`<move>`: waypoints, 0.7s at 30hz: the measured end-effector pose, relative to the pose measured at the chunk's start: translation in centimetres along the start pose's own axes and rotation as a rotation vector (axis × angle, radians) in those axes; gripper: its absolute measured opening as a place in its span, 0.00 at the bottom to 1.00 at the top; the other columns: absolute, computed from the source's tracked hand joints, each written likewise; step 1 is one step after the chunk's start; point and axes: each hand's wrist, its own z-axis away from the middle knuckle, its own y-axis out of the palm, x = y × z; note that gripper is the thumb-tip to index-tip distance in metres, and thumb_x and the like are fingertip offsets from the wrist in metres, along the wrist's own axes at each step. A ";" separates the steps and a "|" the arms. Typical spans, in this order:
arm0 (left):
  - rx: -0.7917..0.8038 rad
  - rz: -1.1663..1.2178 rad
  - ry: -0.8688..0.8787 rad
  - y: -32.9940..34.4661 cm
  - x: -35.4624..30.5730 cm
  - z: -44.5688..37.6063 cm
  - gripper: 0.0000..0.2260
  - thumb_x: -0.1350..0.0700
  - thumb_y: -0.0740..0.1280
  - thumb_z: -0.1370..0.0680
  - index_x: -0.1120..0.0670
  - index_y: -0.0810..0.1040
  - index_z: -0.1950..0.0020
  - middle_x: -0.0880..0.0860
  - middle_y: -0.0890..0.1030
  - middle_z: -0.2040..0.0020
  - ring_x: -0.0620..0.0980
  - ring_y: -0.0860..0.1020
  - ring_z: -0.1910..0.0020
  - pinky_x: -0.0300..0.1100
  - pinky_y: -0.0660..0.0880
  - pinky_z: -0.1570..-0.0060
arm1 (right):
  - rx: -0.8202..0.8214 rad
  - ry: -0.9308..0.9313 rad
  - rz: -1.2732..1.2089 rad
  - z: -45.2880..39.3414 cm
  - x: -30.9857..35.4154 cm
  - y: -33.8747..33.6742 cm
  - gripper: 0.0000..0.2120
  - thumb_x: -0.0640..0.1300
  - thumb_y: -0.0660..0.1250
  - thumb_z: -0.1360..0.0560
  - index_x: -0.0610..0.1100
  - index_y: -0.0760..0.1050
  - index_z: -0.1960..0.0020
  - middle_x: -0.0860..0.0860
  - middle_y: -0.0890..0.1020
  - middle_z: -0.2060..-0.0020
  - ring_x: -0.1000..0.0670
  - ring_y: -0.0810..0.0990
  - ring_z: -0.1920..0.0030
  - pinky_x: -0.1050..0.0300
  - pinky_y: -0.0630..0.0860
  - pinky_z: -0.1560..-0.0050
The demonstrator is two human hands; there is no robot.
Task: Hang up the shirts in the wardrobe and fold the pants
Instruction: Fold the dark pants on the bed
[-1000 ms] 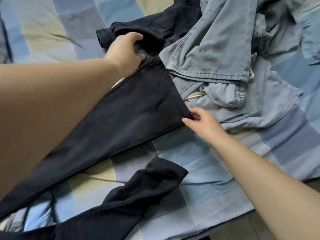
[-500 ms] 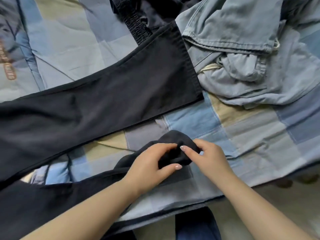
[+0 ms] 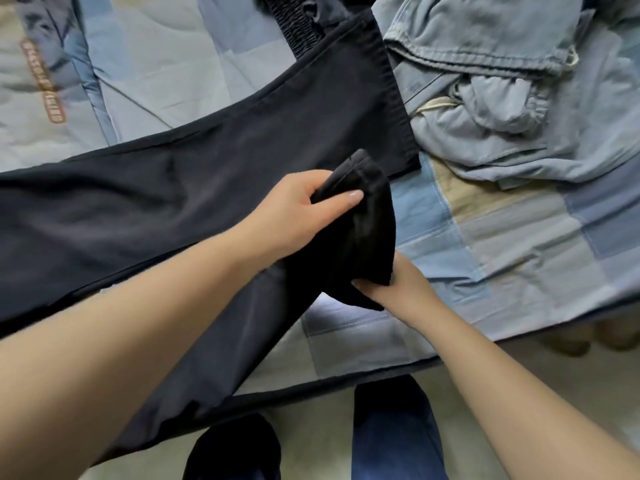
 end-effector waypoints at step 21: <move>-0.063 -0.456 -0.108 8.9 0.6 -12.4 0.10 0.56 0.66 0.22 0.53 0.77 0.41 0.50 0.80 0.47 0.50 0.78 0.49 0.39 0.74 0.48 | -0.380 0.318 -0.133 4.4 -9.3 -9.1 0.11 0.49 0.68 0.25 0.52 0.74 0.43 0.58 0.81 0.56 0.58 0.80 0.54 0.60 0.75 0.54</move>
